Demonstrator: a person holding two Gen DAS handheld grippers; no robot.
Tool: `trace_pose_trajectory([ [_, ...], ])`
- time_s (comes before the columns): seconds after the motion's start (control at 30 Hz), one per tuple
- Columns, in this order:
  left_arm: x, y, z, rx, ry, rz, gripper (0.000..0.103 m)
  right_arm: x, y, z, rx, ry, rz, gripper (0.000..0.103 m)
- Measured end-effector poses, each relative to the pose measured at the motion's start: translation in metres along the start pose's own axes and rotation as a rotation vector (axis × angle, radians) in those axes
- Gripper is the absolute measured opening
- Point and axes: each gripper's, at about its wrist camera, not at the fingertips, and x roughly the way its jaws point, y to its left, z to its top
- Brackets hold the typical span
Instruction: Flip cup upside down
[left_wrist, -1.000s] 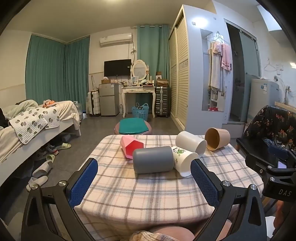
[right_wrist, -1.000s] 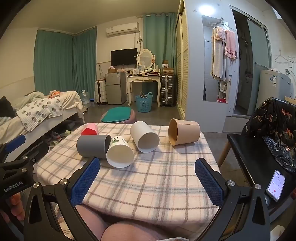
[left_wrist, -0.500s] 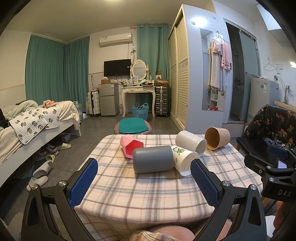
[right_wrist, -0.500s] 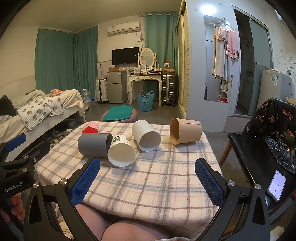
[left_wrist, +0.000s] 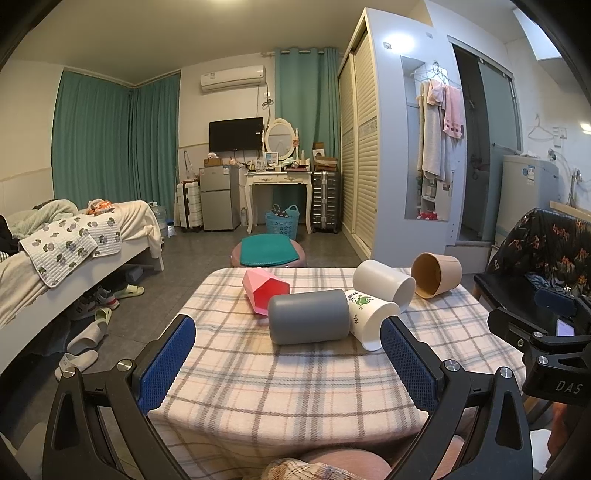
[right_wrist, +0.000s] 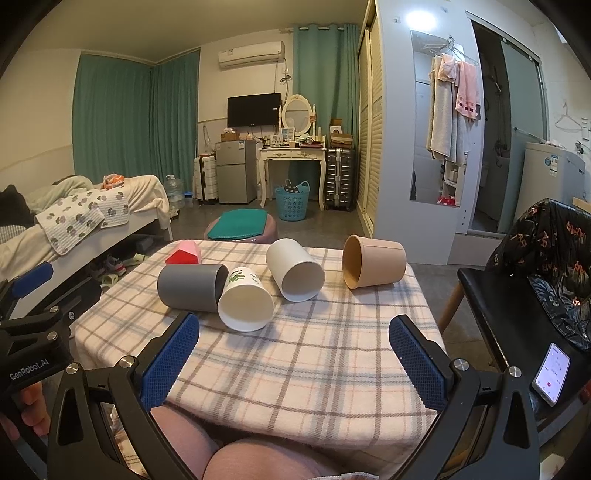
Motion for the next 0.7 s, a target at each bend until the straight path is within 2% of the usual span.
trace_pose_trajectory([
  [0.7, -0.0002, 0.0015, -0.0006, 0.002, 0.002, 0.0, 0.103, -0.002, 0.0013, 0.0027, -0.006, 0.004, -0.001, 0.103],
])
